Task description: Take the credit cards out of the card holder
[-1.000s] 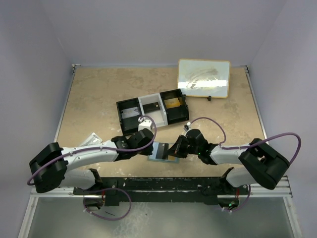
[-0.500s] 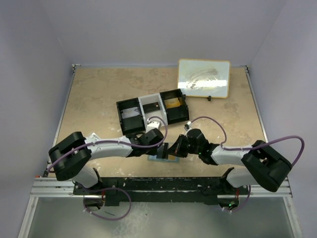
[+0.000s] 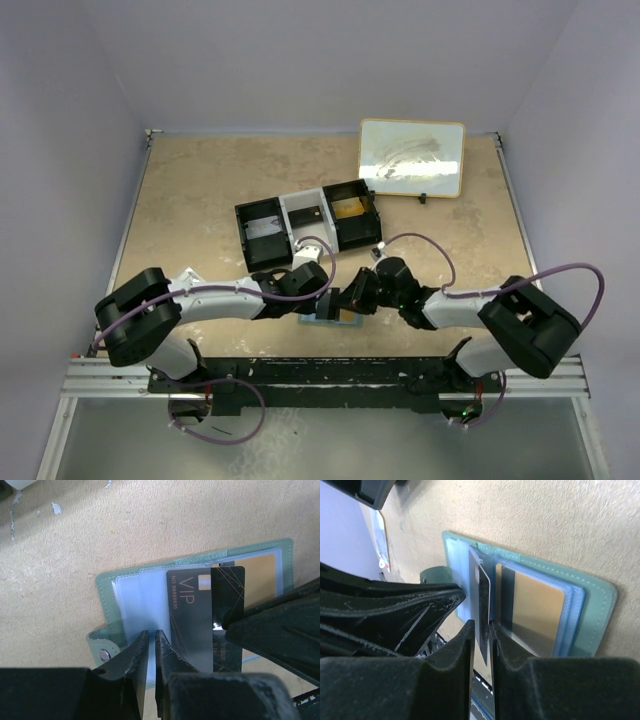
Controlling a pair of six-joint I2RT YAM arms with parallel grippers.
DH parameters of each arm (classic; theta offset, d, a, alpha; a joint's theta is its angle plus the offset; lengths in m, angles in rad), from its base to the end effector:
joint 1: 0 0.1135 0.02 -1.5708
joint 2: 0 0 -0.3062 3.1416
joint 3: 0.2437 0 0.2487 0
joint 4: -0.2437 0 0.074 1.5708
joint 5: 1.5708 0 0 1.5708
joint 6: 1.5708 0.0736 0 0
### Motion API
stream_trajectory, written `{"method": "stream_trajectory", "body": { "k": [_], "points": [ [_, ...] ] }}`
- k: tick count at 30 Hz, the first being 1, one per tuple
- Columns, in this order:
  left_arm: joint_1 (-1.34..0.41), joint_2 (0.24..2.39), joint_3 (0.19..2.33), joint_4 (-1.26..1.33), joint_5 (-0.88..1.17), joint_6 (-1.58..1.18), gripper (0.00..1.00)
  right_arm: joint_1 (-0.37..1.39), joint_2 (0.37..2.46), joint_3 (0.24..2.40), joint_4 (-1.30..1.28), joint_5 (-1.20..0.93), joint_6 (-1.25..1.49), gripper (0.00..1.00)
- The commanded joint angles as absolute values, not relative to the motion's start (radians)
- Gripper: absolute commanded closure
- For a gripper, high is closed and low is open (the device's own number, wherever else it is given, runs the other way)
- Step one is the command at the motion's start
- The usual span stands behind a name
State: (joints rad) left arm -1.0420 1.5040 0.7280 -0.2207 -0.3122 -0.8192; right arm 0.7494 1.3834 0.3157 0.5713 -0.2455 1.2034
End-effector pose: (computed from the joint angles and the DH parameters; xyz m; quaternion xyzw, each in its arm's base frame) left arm 0.1669 -0.2408 0.1718 0.0616 0.9464 -0.1352 0.2866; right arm 0.1780 0.1900 0.1626 0.1309 0.8449 0.4797 0.1973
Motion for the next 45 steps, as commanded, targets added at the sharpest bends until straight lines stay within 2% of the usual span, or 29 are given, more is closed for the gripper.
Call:
{"method": "stream_trajectory", "body": {
  "k": [1, 7, 12, 19, 33, 40, 45],
  "points": [
    [-1.044, 1.499, 0.7, -0.26, -0.311, -0.814, 0.92, 0.741, 1.439, 0.377, 0.623, -0.257, 1.179, 0.8],
    [-1.045, 1.493, 0.7, -0.268, -0.313, -0.815, 0.93, 0.739, 1.487, 0.4, 0.655, -0.297, 1.159, 0.93],
    [-1.044, 1.488, 0.7, -0.293, -0.341, -0.82, 0.93, 0.732, 1.443, 0.377, 0.62, -0.268, 1.158, 0.98],
    [-1.043, 1.485, 0.687, -0.306, -0.364, -0.823, 0.93, 0.689, 1.367, 0.345, 0.561, -0.261, 1.131, 0.98],
    [-1.045, 1.411, 0.696, -0.317, -0.371, -0.832, 0.93, 0.681, 1.427, 0.412, 0.523, -0.38, 1.002, 0.98],
    [-1.044, 1.319, 0.719, -0.276, -0.343, -0.85, 0.85, 0.681, 1.507, 0.42, 0.621, -0.428, 1.007, 0.99],
    [-1.044, 1.357, 0.729, -0.224, -0.275, -0.844, 0.83, 0.681, 1.53, 0.413, 0.662, -0.432, 1.03, 0.99]
  ]
}}
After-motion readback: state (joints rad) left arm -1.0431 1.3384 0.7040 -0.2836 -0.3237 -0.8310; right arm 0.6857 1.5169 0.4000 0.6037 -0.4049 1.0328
